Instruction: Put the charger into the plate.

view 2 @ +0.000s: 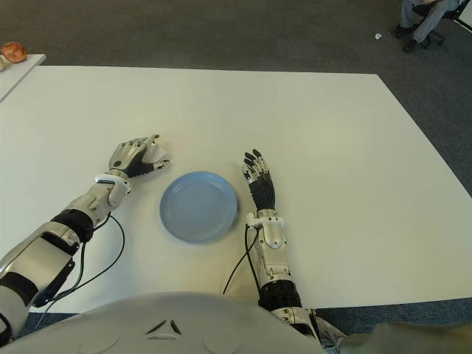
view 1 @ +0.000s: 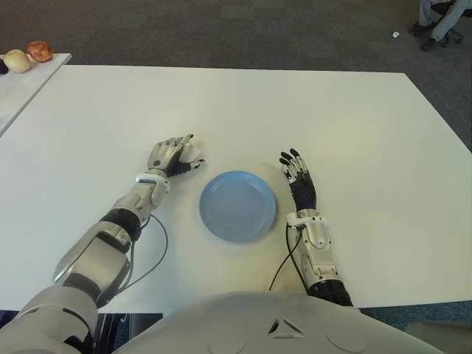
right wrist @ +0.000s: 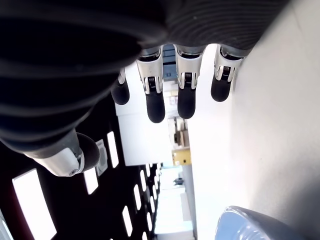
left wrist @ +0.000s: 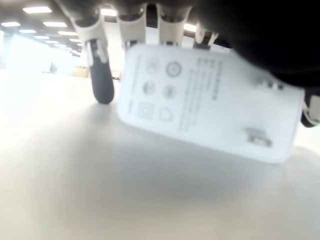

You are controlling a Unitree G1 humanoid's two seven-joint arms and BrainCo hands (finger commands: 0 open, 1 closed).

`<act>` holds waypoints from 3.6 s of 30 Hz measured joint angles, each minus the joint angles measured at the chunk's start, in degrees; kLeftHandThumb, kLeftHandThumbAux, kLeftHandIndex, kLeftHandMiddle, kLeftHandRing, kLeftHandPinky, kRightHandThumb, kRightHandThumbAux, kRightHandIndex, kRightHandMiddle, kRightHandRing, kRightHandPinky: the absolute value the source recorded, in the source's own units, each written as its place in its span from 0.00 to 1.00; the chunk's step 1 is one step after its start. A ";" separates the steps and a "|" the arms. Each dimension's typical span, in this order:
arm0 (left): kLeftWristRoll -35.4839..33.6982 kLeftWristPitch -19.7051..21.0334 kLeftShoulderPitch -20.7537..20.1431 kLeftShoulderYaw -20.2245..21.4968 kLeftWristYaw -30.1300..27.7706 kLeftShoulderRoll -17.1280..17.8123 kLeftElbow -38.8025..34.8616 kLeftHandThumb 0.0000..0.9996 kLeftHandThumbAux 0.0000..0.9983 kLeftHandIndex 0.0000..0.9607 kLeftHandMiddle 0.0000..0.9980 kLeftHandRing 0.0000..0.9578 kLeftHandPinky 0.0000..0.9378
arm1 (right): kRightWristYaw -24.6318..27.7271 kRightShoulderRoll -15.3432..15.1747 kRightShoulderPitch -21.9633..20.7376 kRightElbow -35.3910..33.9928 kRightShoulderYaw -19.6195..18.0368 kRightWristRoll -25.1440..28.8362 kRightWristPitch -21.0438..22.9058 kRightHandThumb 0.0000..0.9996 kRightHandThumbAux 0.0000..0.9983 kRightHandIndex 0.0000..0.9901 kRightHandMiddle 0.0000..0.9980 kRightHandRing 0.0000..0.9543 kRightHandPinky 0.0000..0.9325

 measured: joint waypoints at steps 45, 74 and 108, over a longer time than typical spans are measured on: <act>1.24 1.28 0.97 -1.78 -6.08 3.17 -4.81 0.43 0.38 0.12 0.15 0.19 0.30 | 0.62 -0.01 0.01 -0.14 0.02 0.11 0.37 0.00 0.50 0.06 0.17 0.12 0.06; 1.67 2.50 1.61 -1.41 -4.32 3.35 -6.29 0.61 0.44 0.39 0.55 0.59 0.58 | 0.61 -0.03 0.27 -1.26 0.00 0.10 1.60 0.00 0.49 0.05 0.17 0.12 0.05; 0.94 5.28 6.32 1.54 1.79 1.96 -10.09 0.75 0.70 0.46 0.86 0.89 0.89 | 0.78 -0.06 1.40 -3.99 -0.01 0.16 2.64 0.00 0.48 0.06 0.18 0.13 0.05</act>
